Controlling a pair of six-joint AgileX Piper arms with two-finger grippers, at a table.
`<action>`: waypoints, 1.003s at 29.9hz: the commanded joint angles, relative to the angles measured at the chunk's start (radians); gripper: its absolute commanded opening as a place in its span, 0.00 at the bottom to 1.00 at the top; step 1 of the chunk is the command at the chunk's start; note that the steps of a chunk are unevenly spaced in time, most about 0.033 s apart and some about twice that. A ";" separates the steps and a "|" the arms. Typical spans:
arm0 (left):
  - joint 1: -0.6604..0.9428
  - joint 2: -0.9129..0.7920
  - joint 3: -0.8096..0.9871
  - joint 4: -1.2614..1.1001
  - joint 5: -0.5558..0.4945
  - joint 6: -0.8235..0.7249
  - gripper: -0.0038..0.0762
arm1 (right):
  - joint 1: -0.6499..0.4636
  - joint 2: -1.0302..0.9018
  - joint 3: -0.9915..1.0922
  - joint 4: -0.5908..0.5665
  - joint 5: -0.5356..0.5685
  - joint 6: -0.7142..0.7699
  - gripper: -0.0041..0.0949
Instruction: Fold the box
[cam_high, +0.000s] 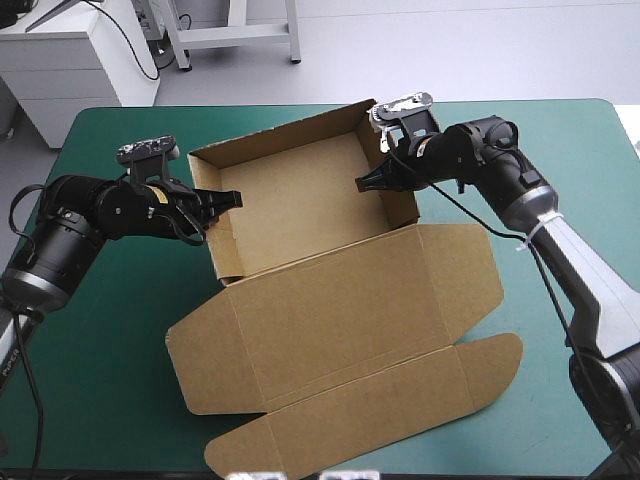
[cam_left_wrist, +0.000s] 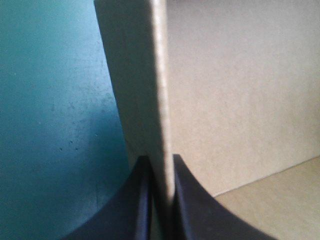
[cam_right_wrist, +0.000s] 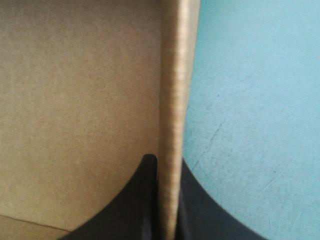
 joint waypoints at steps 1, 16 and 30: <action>-0.017 -0.026 -0.030 -0.026 -0.204 0.020 0.04 | 0.021 -0.068 -0.036 0.123 0.061 -0.017 0.03; -0.021 0.185 -0.316 0.047 0.090 0.096 0.04 | 0.019 -0.124 -0.011 -0.055 0.290 0.097 0.02; -0.023 0.361 -0.339 0.048 0.228 0.117 0.04 | 0.019 -0.118 0.223 -0.055 0.253 0.170 0.02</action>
